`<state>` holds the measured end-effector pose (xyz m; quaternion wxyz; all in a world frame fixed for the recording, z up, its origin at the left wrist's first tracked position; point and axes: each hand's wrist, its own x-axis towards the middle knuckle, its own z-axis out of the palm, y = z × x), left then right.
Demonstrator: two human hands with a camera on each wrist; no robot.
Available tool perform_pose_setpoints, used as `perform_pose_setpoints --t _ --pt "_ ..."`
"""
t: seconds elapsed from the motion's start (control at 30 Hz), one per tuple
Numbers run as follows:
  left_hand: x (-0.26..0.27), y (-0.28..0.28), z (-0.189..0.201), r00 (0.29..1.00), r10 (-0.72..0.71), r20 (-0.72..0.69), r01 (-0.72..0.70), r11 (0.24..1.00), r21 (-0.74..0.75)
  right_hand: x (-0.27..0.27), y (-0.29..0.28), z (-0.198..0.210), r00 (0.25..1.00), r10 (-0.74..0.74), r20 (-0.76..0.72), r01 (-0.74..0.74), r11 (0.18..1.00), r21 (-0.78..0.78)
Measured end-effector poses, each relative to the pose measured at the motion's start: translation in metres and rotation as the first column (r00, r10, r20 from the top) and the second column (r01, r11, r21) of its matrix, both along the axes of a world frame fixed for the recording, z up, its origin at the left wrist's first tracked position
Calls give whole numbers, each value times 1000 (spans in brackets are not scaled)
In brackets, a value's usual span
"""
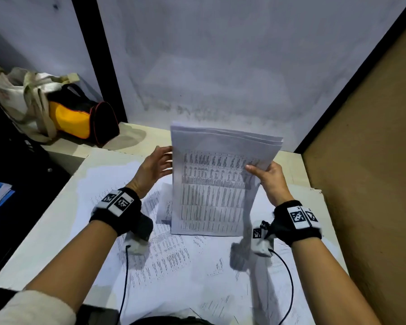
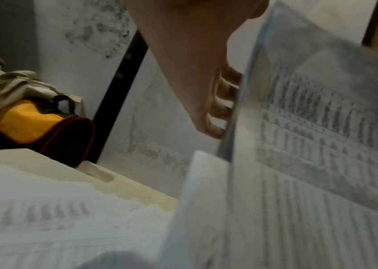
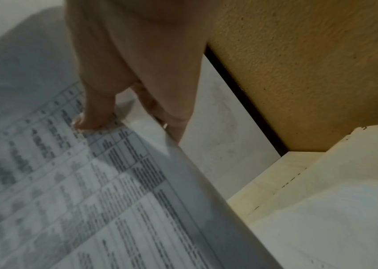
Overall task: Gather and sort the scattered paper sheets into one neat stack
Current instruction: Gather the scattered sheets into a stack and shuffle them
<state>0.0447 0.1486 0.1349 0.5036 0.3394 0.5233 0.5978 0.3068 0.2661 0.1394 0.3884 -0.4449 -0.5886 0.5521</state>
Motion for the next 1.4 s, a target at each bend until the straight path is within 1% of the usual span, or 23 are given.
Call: perform_pose_setpoints --t 0.03,0.07,0.1,0.17,0.2,0.23,0.3,0.37,0.4,0.43,0.47,0.53,0.6,0.67,0.73,0.87,0.93,1.07,1.13,1.2,1.27,1.3,1.4 --pt "-4 -3 -3 999 -15 -29 14 999 -35 1 1 -1 1000 -16 -1 16 1000 12" --pt "-7 -6 -10 992 -44 -120 35 996 -79 2 2 -3 1000 -30 -7 31 999 18" --pt "-10 -9 -19 969 -84 -233 55 990 -127 3 2 -4 999 -39 -17 40 999 15" --pt "-13 -11 -42 892 -162 -421 65 970 -235 3 3 -7 998 -47 -34 47 999 1" --pt "-13 -13 -50 858 -185 -479 39 954 -298 2 3 -8 998 -45 -35 45 999 -3" --pt "-12 -14 -57 837 -190 -513 -2 937 -349 1 3 -7 999 -41 -35 41 999 -5" --pt "-10 -14 -68 819 -194 -540 -63 906 -420 1 3 -7 999 -38 -39 38 999 2" --pt "-10 -14 -75 803 -151 -577 -94 924 -371 2 2 -6 999 -37 -36 38 999 12" --pt "-8 -13 -74 816 -95 -570 -115 940 -321 3 2 -7 999 -39 -35 39 999 16" --pt "-7 -12 -71 844 -37 -535 -127 956 -266 4 3 -7 999 -43 -34 44 999 20" --pt "-5 -11 -64 874 17 -485 -134 969 -209 6 3 -6 998 -49 -34 50 999 22" --pt "-2 -7 -47 913 129 -387 -182 978 -102 9 5 -3 997 -59 -46 60 998 24" --pt "-1 -1 -30 926 223 -304 -237 971 -10 11 7 1 997 -48 -52 50 998 32" --pt "2 5 -14 931 277 -237 -269 961 64 13 8 4 998 -30 -50 33 998 47" --pt "6 10 -2 939 291 -182 -270 954 130 15 7 4 998 -27 -55 30 999 45" --pt "15 16 15 948 297 -114 -267 938 221 17 6 4 994 -2 -110 -1 1000 -24" --pt "15 19 21 946 316 -72 -291 927 237 20 7 4 991 -9 -133 2 999 -48" --pt "5 23 31 945 308 113 -327 910 254 25 9 5 983 7 -183 -19 998 -65" --pt "7 26 35 940 299 164 -332 910 247 24 7 5 978 17 -206 -31 997 -64" --pt "13 29 37 931 332 154 -360 905 228 18 5 5 976 30 -216 -45 997 -63" --pt "20 32 37 921 377 101 -390 893 226 12 3 4 974 37 -223 -55 996 -73" --pt "22 33 33 920 388 53 -389 892 228 9 2 4 973 41 -226 -59 995 -74" --pt "34 31 24 941 320 -111 -285 925 251 3 -4 0 976 31 -214 -47 996 -70"
